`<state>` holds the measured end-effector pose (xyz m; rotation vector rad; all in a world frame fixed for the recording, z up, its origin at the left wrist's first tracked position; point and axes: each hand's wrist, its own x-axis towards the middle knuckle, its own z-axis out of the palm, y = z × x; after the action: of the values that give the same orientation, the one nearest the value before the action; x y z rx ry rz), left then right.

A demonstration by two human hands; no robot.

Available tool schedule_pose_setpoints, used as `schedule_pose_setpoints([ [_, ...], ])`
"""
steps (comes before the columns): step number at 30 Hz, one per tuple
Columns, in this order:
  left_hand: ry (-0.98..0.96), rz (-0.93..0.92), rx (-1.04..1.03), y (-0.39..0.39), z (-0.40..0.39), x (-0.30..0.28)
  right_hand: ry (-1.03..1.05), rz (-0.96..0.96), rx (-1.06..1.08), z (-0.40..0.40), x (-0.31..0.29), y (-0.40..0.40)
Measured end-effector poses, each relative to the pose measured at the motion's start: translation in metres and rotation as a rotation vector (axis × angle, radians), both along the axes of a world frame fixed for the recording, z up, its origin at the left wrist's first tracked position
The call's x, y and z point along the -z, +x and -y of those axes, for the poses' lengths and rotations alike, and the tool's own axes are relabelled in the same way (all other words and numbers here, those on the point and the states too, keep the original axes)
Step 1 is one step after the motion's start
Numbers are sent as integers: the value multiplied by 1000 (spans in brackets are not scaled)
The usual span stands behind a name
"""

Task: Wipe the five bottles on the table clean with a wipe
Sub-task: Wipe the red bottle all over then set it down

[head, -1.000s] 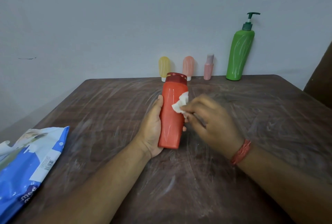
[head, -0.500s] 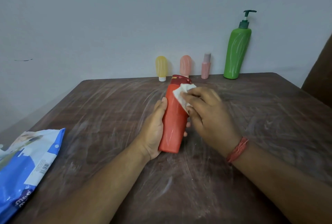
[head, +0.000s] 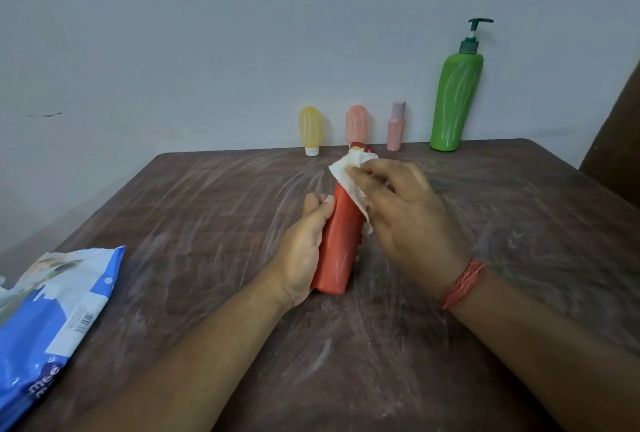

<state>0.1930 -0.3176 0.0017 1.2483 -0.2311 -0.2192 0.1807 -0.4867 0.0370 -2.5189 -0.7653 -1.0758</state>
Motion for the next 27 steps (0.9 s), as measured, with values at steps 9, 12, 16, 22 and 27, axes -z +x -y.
schedule_pose_setpoints([
  [9,-287,-139,24,-3,0,-16,58,-158,-155,-5,3,-3],
  [12,-338,-174,1,-2,-4,-18,-32,-194,-261,-1,4,-6],
  [16,-311,-187,-25,1,-7,-14,-112,-155,-340,1,6,-7],
  [22,-278,-185,-4,4,-13,-13,-247,-202,-339,-5,1,-9],
  [27,-192,-291,-34,4,-13,-11,-333,-243,-547,-4,-2,-13],
])
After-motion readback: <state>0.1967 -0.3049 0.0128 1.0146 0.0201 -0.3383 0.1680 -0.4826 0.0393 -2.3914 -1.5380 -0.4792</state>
